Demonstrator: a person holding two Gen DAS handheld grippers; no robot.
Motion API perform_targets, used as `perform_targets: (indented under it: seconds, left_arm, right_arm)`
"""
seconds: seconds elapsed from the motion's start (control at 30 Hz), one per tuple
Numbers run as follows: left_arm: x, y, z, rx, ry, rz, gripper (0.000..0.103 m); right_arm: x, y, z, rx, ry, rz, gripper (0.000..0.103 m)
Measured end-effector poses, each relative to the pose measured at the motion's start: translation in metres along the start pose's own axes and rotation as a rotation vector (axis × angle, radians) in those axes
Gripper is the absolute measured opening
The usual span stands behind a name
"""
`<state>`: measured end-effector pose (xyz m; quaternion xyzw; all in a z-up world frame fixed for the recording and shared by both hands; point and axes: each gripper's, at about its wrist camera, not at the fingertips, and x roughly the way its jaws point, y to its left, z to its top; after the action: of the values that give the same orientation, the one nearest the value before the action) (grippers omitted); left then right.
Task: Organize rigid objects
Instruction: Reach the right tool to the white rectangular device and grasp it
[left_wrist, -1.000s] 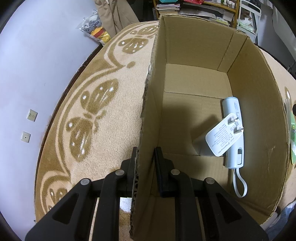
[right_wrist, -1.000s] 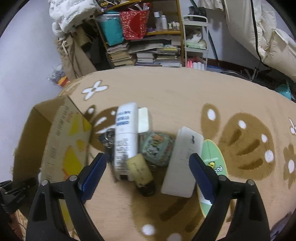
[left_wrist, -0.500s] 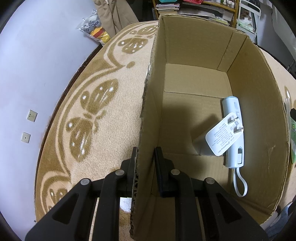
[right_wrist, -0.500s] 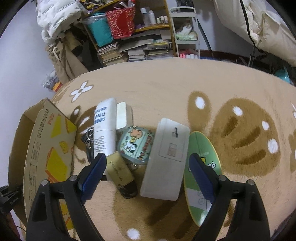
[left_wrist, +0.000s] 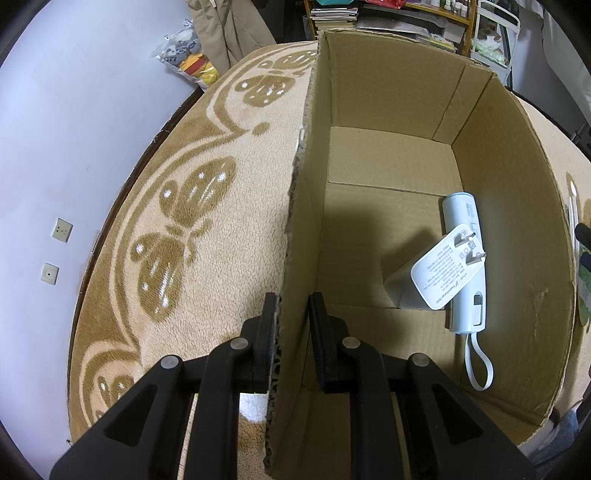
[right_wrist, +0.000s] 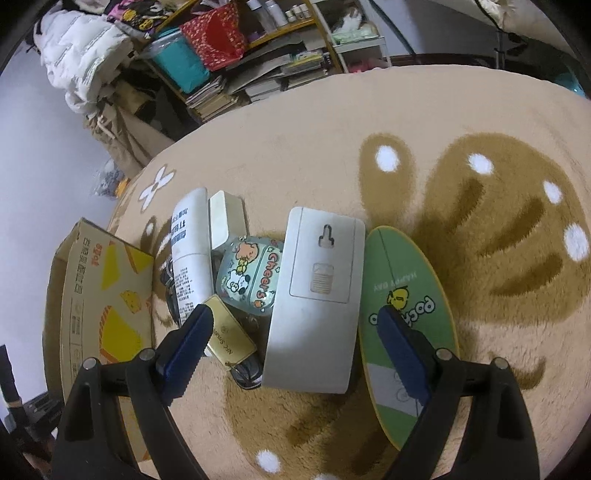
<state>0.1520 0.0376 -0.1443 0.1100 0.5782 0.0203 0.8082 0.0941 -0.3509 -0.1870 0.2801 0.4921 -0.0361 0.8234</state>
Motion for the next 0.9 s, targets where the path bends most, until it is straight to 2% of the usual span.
perform_targets:
  seconds: [0.13,0.2,0.3,0.67,0.73,0.8,0.9]
  left_arm:
    - [0.000,-0.001,0.000,0.004,0.000,0.003,0.017]
    - [0.000,-0.001,0.000,0.002,0.001,0.001,0.017]
    - [0.000,-0.002,0.000,-0.001,0.001,-0.003,0.017]
    - [0.000,-0.002,-0.001,0.005,0.000,0.002,0.017]
    - [0.000,-0.002,-0.001,0.007,0.000,0.005,0.017]
    - [0.000,-0.002,-0.001,0.008,0.000,0.007,0.017]
    - [0.000,-0.003,-0.001,0.007,0.001,0.007,0.017]
  right_arm:
    - [0.004,0.001,0.000,-0.015,0.015,0.017,0.095]
    - [0.007,0.005,-0.001,-0.029,0.030,0.015,0.085]
    - [0.012,0.010,-0.004,-0.053,0.030,-0.017,0.080]
    - [0.017,0.004,0.002,0.013,-0.025,-0.017,0.080]
    - [0.016,0.003,0.004,0.020,-0.034,-0.021,0.074]
    - [0.016,0.000,0.005,0.036,-0.038,-0.028,0.063]
    - [0.020,-0.010,0.005,0.102,0.008,0.047,0.058]
